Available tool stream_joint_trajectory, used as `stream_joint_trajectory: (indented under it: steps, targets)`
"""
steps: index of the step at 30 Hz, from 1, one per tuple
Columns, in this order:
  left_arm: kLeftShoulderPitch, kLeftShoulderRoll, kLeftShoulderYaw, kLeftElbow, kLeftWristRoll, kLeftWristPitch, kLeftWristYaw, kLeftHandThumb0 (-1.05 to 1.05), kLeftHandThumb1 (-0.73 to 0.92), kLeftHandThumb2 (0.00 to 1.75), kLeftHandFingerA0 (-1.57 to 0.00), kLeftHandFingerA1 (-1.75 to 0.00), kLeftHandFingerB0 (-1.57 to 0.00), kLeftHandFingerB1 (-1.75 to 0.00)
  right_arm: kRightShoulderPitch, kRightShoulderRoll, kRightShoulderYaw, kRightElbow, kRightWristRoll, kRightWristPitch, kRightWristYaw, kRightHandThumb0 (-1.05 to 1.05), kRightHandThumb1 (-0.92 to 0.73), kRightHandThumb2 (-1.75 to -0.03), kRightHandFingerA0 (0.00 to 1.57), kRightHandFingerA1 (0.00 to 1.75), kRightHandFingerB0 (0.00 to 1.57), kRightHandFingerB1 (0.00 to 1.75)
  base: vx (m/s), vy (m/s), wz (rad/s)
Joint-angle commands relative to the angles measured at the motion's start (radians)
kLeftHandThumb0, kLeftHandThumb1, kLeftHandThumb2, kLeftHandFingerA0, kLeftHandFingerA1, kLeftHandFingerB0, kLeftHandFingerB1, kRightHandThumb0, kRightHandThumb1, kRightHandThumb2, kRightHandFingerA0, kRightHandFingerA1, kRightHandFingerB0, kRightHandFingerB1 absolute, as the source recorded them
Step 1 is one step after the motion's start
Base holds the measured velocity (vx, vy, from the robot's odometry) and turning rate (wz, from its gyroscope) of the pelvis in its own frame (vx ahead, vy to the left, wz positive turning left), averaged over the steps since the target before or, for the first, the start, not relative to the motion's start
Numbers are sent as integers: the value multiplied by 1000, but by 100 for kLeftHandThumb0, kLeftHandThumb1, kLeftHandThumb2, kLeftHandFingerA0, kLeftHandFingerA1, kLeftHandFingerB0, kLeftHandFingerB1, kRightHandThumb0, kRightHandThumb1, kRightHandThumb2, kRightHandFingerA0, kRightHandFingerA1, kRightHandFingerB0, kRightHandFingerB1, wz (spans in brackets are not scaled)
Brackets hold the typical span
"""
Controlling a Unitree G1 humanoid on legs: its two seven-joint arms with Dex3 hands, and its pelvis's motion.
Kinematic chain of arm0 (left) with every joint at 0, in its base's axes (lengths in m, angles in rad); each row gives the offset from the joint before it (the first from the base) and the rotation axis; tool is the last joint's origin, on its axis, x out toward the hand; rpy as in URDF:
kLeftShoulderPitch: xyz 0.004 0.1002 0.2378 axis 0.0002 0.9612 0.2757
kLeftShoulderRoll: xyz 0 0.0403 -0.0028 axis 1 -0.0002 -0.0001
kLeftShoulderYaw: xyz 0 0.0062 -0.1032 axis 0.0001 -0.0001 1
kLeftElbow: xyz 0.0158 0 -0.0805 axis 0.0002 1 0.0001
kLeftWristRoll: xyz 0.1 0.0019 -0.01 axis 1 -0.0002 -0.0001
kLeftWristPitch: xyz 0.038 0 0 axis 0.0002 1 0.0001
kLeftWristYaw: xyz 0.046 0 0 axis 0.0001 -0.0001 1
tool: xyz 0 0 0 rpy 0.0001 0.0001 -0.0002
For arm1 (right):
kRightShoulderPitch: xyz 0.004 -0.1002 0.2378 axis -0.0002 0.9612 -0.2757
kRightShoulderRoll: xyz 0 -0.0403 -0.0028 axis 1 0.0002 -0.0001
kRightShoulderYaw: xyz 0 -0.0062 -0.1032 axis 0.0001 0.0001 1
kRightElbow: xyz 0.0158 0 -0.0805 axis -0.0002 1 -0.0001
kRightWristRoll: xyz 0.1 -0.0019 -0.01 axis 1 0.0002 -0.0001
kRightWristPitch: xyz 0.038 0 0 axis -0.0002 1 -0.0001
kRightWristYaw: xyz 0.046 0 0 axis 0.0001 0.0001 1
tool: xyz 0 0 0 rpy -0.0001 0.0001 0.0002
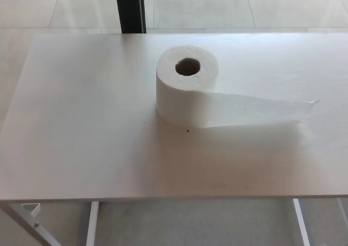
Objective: A toilet paper roll is kept in the middle of the desk infront of the robot. The robot places its left hand on the top of the toilet paper roll to hold it still and uses its right hand to tear off a piece of toilet paper from it and hands the paper to a person
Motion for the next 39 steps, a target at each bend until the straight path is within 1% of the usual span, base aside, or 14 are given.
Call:
stream_joint_trajectory:
  steps: [1,5,6,7,8,9,11,12,14,18,23,24,25,39]
  targets:
    - [-42,65,334,33,-319,-9,-57,-55,77,63,-41,-71,-30,-50,46,-70,-262,-55,257,-79,135,-47,-73,-63,48,51,18,29,0,0,0]
    - [-126,167,412,65,-308,-53,25,-57,76,65,-34,-67,-30,-47,-17,-111,-422,-99,341,-78,85,-47,-72,-61,49,62,19,30,0,0,0]
    - [-163,217,458,-3,-333,-78,15,-54,77,65,-28,-59,-38,-49,-2,-116,-467,-282,350,-75,69,-53,-72,-61,56,81,21,31,0,0,0]
    - [-203,246,482,-38,-338,-96,13,-51,81,64,-32,-60,-34,-46,17,-98,-516,-474,379,8,62,-54,-72,-61,38,60,20,30,0,0,0]
    - [-212,249,486,-40,-333,-97,13,-51,81,64,-32,-60,-34,-46,21,-90,-528,-503,378,23,62,-54,-72,-61,38,60,20,30,0,0,0]
    - [-247,265,496,-96,-336,-71,28,-48,80,64,-35,-60,-29,-40,-6,-86,-545,-571,392,32,52,-56,-69,-61,18,48,21,31,0,0,0]
    - [-347,314,486,-212,-311,-53,69,-50,80,63,-34,-57,-28,-39,-97,-104,-553,-669,392,-12,27,-56,-69,-61,24,46,23,31,0,0,0]
    - [-454,343,442,-354,-287,-55,68,-57,77,63,-39,-60,-35,-42,-148,-110,-552,-804,428,56,13,-72,-63,-59,46,42,35,38,0,0,0]
    - [-546,368,381,-496,-235,-32,70,-60,79,63,-42,-68,-34,-47,-277,-125,-515,-977,462,128,-29,-66,-61,-59,43,53,31,33,0,0,0]
    - [-743,364,274,-684,-197,46,69,-74,74,63,-52,-66,-41,-51,-426,-128,-433,-1138,453,179,-74,-59,-62,-59,42,52,32,33,0,0,0]
    - [-1044,303,51,-917,-71,152,53,-50,72,61,-42,-48,-37,-42,-598,-107,-252,-1329,440,263,-65,-51,-62,-58,44,48,35,33,0,0,0]
    - [-1112,272,-14,-983,-49,191,26,-55,54,94,-29,-60,-22,-52,-629,-85,-186,-1385,427,274,-46,-51,-62,-58,43,49,34,34,0,0,0]
    - [-1139,253,-50,-1026,-28,209,15,-58,73,62,-37,-53,-33,-42,-645,-68,-146,-1414,410,286,-40,-52,-62,-58,43,50,34,35,0,0,0]
    - [-1133,115,-241,-1236,54,237,-51,-53,71,61,-46,-58,-45,-46,-716,89,109,-1509,205,325,20,-55,-63,-59,46,55,40,38,0,0,0]
